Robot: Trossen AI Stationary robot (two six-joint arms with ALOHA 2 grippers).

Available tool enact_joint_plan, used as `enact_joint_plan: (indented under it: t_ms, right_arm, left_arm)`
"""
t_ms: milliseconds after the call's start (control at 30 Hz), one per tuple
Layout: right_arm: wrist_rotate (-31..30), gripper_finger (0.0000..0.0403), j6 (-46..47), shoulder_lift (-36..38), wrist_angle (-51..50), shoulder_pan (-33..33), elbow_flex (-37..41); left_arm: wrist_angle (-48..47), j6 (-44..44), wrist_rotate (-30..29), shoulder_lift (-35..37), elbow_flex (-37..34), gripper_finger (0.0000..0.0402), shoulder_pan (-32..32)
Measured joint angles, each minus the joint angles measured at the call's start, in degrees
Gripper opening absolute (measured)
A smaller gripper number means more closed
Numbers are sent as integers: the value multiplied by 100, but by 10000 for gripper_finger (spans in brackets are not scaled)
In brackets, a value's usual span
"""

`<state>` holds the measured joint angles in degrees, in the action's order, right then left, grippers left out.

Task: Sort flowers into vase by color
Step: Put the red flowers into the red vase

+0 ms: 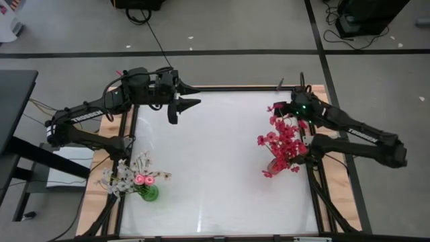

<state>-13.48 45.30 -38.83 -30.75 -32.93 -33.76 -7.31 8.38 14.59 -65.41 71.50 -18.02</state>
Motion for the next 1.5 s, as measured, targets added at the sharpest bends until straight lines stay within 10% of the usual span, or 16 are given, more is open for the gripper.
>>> enact_joint_plan:
  t_ms: [667,1500]
  right_arm:
    - [3222,130,-758,-1796,351,-703,455]
    - [4185,122,570,-3271,-158,2110,455]
  left_arm:
    - [-1,0,-1,0,0,213,-1]
    - [-1,0,-1,0,0,213,0]
